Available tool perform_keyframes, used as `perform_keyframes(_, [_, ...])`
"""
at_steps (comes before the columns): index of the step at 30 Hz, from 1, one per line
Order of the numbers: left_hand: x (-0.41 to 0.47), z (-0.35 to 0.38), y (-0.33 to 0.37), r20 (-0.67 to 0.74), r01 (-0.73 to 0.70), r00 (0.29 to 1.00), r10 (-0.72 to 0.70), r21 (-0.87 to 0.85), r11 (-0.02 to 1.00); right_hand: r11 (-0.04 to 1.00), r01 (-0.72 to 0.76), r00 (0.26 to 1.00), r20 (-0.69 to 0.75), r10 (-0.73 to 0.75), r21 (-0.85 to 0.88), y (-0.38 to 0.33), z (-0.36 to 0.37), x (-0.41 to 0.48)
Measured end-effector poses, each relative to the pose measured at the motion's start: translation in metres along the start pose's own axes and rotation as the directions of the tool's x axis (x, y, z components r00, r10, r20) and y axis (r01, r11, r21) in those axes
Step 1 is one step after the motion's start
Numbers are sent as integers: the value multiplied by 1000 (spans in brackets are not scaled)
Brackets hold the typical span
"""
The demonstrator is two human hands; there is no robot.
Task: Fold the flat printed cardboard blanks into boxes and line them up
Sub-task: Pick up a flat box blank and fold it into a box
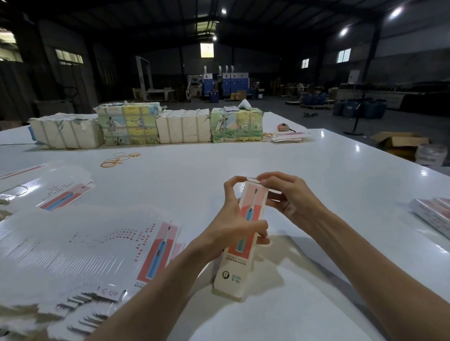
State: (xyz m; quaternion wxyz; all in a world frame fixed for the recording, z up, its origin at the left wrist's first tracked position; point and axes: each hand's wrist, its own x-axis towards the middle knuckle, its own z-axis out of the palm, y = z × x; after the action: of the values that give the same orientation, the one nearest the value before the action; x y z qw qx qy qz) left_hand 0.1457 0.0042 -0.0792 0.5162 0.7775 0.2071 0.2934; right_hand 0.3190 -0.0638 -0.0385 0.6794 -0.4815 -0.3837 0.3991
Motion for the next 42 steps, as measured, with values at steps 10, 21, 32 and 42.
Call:
perform_keyframes(10, [1,1,4,-28,-41,999,42,15,999,1000,-24,999,35,24,19,-8,-1,-2])
perform_keyframes(21, [-1,-3,7,10,64,998,-63,-144,988,990,75,996,45,-71,-116,0,4,-2])
perform_keyframes(32, [-8,-6,14,50,11,999,-11,3,1000,993,26,999,46,-20,-119,-5,-1,-6])
perform_keyframes(42, [-8,-3,13,67,-13,998,17,-56,998,971,70,997,28,-65,-227,-15,-1,-10])
